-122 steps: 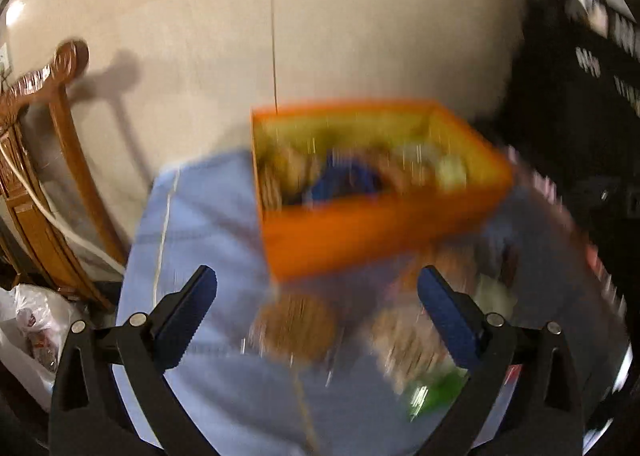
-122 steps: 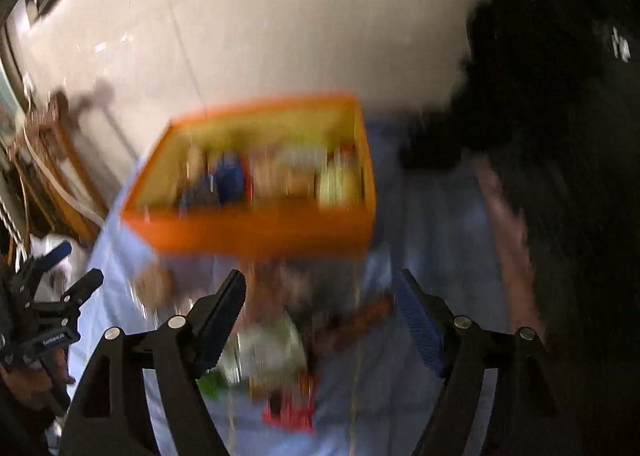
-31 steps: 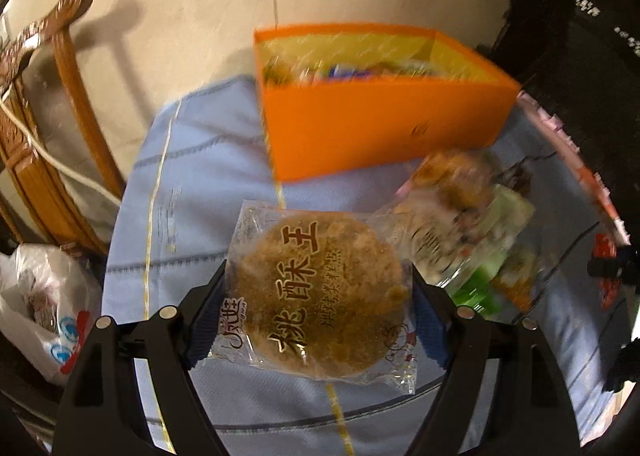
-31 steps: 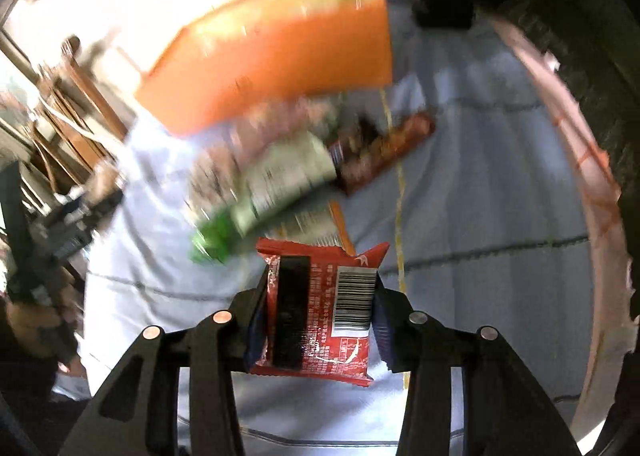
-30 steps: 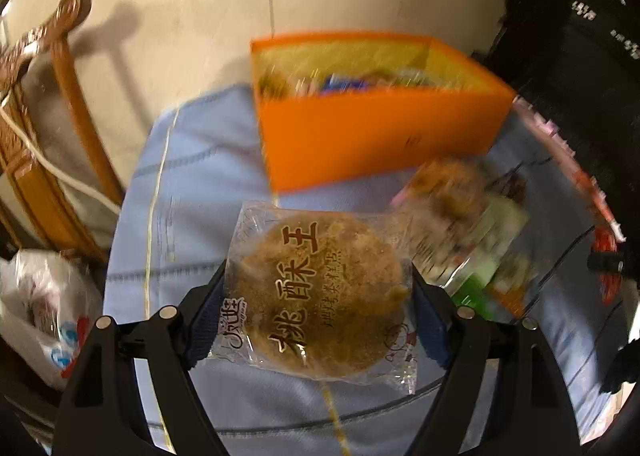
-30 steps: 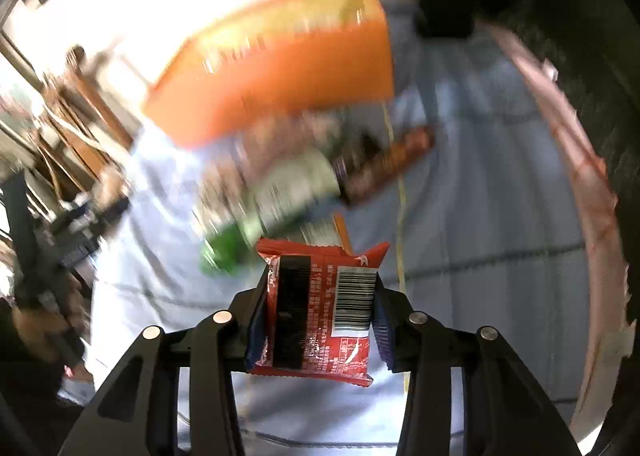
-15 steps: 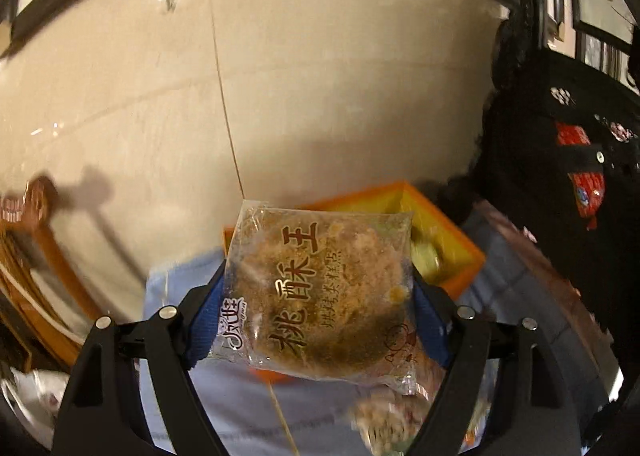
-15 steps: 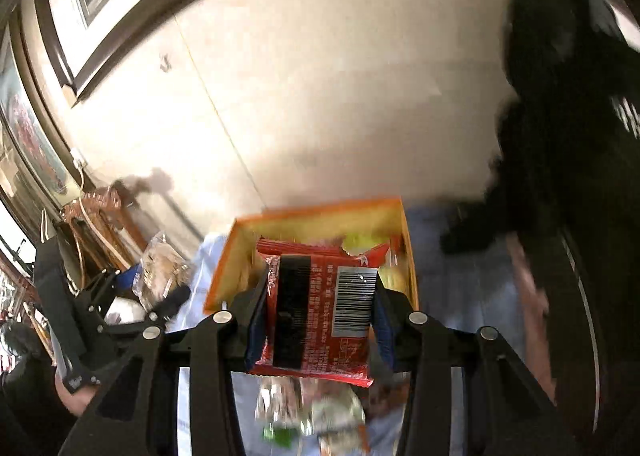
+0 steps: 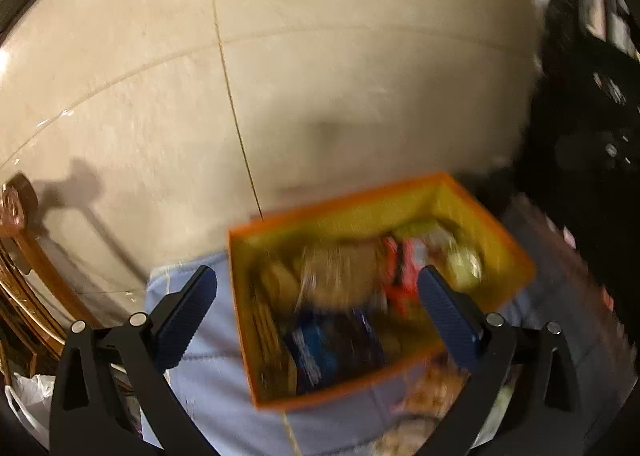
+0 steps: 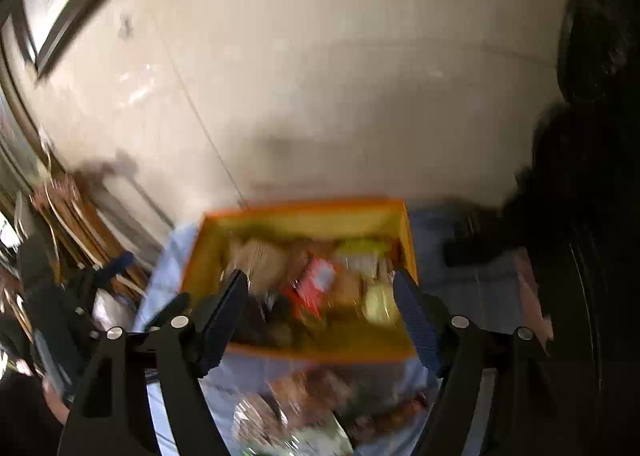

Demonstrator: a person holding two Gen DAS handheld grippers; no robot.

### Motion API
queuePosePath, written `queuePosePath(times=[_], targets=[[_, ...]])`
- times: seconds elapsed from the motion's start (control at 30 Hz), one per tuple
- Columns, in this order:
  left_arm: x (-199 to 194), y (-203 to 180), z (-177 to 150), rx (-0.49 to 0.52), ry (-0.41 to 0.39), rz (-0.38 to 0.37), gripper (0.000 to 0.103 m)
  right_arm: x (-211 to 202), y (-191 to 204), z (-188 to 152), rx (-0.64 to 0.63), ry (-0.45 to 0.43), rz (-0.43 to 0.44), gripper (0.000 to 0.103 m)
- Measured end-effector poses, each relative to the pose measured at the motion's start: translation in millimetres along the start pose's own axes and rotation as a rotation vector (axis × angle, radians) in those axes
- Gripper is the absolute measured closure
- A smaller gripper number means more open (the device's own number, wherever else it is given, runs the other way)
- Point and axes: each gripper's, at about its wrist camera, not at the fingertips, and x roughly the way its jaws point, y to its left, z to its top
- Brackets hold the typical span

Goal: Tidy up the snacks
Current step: 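Carry the cookie pack and red pack over the orange box and open both tools, then move both tools back toward the remaining snacks beside the box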

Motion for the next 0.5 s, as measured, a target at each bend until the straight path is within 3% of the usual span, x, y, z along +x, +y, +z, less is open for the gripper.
queuePosePath(times=[0.13,0.27,0.37,0.5], targets=[[-0.9,-17.0,-70.0,0.017,0.104,-0.051,0.005,14.3,-11.3,-68.3,0.039,0.070,-0.032,0.019],[12.5,-44.5,-136.2,-0.006,0.235,-0.085,0.005,39.6,-41.5,-151.5,0.251,0.199,0.017,0.019],[23.9,-57.0,-157.1,-0.049,0.267,-0.088,0.005,51.3,-61.8,-204.1,0.363,0.264,0.007,0.019],[33.2,-70.1,-155.6,-0.060,0.251,-0.068,0.005,56.1,-69.9,-236.3,0.418,0.325,0.004,0.019]])
